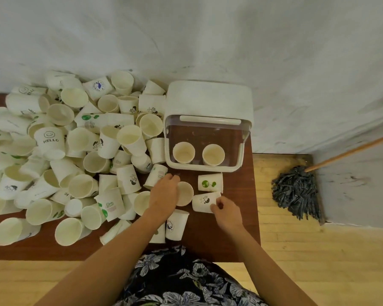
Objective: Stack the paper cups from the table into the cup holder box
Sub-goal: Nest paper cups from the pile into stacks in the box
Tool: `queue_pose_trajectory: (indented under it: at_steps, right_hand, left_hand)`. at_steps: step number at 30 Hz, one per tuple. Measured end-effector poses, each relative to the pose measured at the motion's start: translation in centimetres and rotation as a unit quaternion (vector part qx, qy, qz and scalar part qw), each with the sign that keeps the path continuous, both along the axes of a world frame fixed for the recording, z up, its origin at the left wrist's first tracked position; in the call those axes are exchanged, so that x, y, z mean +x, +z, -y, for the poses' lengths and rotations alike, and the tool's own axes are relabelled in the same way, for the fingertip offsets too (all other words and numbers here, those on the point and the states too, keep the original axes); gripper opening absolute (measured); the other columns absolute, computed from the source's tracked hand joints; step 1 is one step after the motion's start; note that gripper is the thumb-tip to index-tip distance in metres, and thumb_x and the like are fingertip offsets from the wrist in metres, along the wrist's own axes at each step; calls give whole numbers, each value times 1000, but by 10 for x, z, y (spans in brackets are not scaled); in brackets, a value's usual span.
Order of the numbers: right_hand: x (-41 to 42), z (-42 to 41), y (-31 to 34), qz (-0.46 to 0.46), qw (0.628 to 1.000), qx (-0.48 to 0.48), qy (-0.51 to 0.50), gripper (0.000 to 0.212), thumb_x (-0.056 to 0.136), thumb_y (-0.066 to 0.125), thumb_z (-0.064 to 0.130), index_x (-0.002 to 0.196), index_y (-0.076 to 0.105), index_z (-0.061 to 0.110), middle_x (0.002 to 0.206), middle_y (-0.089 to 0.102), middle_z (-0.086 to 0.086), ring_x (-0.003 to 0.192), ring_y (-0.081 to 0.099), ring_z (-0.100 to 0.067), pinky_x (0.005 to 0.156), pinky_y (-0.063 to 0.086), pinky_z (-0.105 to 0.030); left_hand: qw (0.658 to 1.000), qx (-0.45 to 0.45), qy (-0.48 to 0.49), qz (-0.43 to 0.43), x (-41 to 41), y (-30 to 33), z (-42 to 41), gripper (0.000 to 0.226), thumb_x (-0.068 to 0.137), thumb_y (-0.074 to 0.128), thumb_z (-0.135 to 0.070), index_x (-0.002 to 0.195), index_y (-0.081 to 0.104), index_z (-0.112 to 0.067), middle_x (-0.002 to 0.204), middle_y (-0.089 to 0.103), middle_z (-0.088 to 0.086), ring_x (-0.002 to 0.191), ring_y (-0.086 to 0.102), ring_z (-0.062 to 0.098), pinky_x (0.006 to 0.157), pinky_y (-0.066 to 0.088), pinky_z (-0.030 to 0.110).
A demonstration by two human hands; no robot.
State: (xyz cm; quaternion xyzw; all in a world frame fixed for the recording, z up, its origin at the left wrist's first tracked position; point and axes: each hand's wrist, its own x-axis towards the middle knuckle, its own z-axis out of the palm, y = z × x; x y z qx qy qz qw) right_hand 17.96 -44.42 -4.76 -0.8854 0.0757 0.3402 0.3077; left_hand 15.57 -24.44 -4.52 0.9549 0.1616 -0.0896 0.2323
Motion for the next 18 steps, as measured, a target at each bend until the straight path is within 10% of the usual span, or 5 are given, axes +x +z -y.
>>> queue_pose_trajectory:
  at_steps: [4,10,18]
  right_hand:
    - [-3,1,7,47,996,-24,65,8,93,60,29,92,60,21,95,67,3,84,63,-13,76,58,-37]
    - [8,-6,38,134,983,-15,124,7,92,62,28,94,64,21,104,68,6,82,60,-5,61,52,-21]
    - [44,-9,73,323,943,10,75,13,93,61,22,104,68,18,103,67,4,96,55,-13,73,45,-23]
  left_hand:
    - [996,-50,23,65,-1,17,-3,21,87,52,-2,104,56,-14,104,53,2,78,55,21,66,44,28]
    - [986,-59,48,146,6,51,-9,21,79,61,0,73,55,-20,99,57,-11,64,49,5,61,31,9]
    - [970,-114,120,180,34,76,-13,17,86,60,-4,98,67,-14,107,54,-6,69,53,8,63,43,8]
